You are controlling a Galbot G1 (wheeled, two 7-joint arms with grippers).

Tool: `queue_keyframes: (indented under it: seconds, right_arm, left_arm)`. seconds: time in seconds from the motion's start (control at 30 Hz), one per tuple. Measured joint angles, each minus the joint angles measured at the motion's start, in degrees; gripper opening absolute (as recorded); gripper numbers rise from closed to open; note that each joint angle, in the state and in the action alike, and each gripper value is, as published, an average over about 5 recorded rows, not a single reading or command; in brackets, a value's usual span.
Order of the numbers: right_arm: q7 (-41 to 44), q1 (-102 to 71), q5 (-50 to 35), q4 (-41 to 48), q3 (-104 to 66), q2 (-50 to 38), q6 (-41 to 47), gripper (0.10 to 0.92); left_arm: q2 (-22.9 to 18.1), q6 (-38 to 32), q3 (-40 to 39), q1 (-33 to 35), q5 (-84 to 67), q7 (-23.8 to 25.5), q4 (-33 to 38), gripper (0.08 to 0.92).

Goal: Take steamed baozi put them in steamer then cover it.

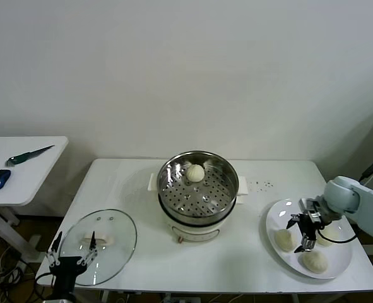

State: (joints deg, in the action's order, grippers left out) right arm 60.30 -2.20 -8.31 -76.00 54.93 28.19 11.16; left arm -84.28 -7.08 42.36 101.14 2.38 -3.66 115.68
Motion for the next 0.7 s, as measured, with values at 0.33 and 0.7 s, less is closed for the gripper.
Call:
queue_keyframes:
  seconds: [0.33,0.7]
  right_arm:
    - [0.10,-0.75,0.08,1.56,-0.87,1.91,0.09,0.798]
    - [0.59,0.60,-0.86,1.62,0.05,1.35,-0.37,0.707]
  left_arm:
    - [0.00,0.01,0.01,-0.30,0.12,0.05,-0.15,0.823]
    - [0.05,0.00,0.07,-0.38,0.05,0.06,-0.41,0.823]
